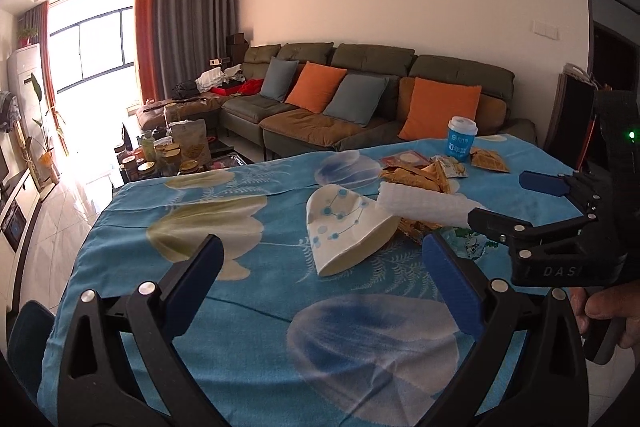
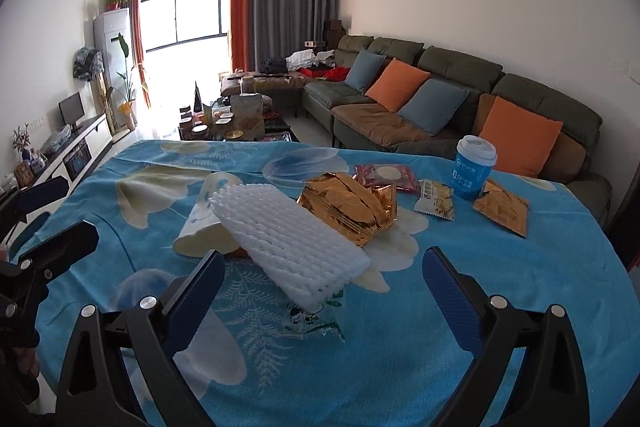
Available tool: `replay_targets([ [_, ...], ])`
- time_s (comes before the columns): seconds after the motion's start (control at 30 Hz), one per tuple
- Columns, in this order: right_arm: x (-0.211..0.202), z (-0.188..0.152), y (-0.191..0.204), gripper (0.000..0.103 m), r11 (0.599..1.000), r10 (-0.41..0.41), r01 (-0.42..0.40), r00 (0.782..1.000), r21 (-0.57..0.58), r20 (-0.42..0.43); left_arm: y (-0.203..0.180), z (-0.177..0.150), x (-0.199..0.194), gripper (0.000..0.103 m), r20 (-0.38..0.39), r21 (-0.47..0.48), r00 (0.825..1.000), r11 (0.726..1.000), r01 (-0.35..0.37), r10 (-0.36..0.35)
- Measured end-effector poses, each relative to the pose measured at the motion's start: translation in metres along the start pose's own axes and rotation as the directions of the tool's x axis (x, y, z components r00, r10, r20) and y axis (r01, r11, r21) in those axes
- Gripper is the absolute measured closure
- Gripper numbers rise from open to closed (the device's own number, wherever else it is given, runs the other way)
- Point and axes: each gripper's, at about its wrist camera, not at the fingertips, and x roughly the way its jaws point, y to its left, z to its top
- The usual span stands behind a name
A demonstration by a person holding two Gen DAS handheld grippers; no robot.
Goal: Collect trash
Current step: 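Bring both tools back over the table toward the foam net and cup, then grasp the white foam net with the right gripper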
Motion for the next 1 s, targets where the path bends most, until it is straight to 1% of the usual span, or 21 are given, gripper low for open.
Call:
replay_targets([
  [0.1,0.009,0.001,0.001,0.01,1.0,0.003,-0.003,1.0,-0.026,-0.023,-0.005,0.001,0.009,0.005,-0.012,0.006,1.0,1.0,0.003,-0.003],
  [0.2,0.017,0.001,0.001,0.015,0.999,0.005,-0.007,0.999,-0.043,-0.042,-0.007,0.0,0.019,0.005,-0.032,0.006,0.999,1.0,0.004,-0.004],
  [0.27,0.022,0.001,0.001,0.021,0.999,0.013,-0.016,0.998,-0.046,-0.059,-0.007,-0.002,0.025,0.005,-0.051,0.003,0.999,1.0,0.006,-0.006],
  [0.4,0.03,0.001,-0.002,0.028,0.999,0.034,-0.038,0.996,-0.038,-0.082,-0.007,-0.004,0.034,0.005,-0.075,-0.006,0.997,1.0,0.007,-0.007],
  [0.43,0.032,0.001,-0.003,0.033,0.998,0.038,-0.042,0.995,-0.037,-0.087,-0.007,-0.004,0.036,0.005,-0.079,-0.009,0.997,1.0,0.009,-0.009],
  [0.47,0.034,0.001,-0.003,0.04,0.998,0.048,-0.052,0.994,-0.034,-0.097,-0.007,-0.004,0.038,0.005,-0.083,-0.011,0.997,1.0,0.011,-0.012],
  [0.5,0.036,0.001,-0.004,0.043,0.998,0.058,-0.061,0.993,-0.029,-0.103,-0.007,-0.005,0.04,0.005,-0.086,-0.011,0.996,1.0,0.013,-0.014],
  [0.57,0.039,0.0,-0.005,0.056,0.997,0.076,-0.079,0.99,-0.015,-0.12,-0.007,-0.005,0.042,0.005,-0.09,-0.013,0.996,1.0,0.014,-0.015],
  [0.6,0.04,0.0,-0.006,0.059,0.996,0.083,-0.084,0.989,-0.008,-0.126,-0.008,-0.005,0.043,0.005,-0.092,-0.014,0.996,1.0,0.015,-0.017],
  [0.67,0.041,-0.001,-0.009,0.07,0.995,0.102,-0.101,0.987,0.008,-0.126,-0.008,-0.004,0.045,0.005,-0.092,-0.017,0.996,1.0,0.017,-0.019],
  [0.73,0.041,-0.001,-0.011,0.075,0.994,0.114,-0.112,0.985,0.02,-0.128,-0.009,-0.004,0.048,0.005,-0.093,-0.016,0.995,1.0,0.02,-0.021],
  [0.77,0.042,-0.001,-0.011,0.084,0.993,0.118,-0.116,0.985,0.024,-0.129,-0.009,-0.003,0.049,0.005,-0.093,-0.015,0.995,1.0,0.021,-0.022],
  [0.8,0.042,-0.002,-0.012,0.089,0.993,0.121,-0.119,0.984,0.026,-0.131,-0.01,-0.002,0.05,0.005,-0.094,-0.013,0.995,1.0,0.022,-0.023],
  [0.83,0.042,-0.002,-0.012,0.092,0.992,0.125,-0.122,0.983,0.027,-0.133,-0.011,-0.002,0.051,0.005,-0.094,-0.011,0.995,1.0,0.022,-0.023],
  [0.9,0.041,-0.002,-0.012,0.092,0.992,0.129,-0.126,0.983,0.028,-0.13,-0.012,-0.001,0.053,0.005,-0.095,-0.007,0.995,1.0,0.024,-0.024],
  [1.0,0.039,-0.001,-0.011,0.095,0.99,0.139,-0.137,0.983,0.028,-0.121,-0.014,0.001,0.055,0.005,-0.093,-0.002,0.995,1.0,0.027,-0.027],
])
